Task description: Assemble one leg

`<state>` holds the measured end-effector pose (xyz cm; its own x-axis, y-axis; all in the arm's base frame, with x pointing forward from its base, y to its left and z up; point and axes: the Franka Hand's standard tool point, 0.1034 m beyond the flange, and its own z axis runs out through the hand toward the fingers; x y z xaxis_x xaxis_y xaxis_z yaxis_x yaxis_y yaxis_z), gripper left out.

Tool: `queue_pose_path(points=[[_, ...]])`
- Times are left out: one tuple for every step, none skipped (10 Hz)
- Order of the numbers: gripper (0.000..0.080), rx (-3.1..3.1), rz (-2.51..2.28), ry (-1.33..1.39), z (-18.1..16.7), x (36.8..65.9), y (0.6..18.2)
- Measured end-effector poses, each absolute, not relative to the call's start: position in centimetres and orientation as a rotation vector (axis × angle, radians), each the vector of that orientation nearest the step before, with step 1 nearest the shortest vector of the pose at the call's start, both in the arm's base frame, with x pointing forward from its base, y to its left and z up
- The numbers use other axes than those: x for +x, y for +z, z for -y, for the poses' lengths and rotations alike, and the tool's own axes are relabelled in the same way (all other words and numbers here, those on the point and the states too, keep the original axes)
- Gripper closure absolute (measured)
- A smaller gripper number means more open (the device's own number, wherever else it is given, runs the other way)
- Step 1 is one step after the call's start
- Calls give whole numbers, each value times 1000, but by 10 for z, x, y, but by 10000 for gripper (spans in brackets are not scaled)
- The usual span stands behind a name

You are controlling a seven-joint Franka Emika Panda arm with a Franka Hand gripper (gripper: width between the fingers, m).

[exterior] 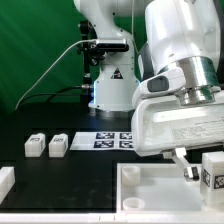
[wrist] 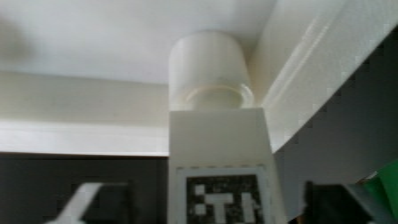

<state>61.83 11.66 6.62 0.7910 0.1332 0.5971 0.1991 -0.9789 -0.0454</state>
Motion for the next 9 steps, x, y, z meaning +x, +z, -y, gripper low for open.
queue_pose_path(points=[[253, -2872, 267, -946, -117, 618, 66], [171, -2872, 267, -946, -117, 618, 66], [155, -2872, 267, -946, -117, 618, 66], [155, -2876, 267, -931, -117, 617, 64], [150, -2897, 276, -850, -117, 613, 57], [150, -2895, 274, -861, -117, 614, 58], [150, -2896, 275, -856, -117, 613, 57], [150, -2896, 275, -856, -117, 613, 57], [150, -2896, 275, -855, -117, 613, 57]])
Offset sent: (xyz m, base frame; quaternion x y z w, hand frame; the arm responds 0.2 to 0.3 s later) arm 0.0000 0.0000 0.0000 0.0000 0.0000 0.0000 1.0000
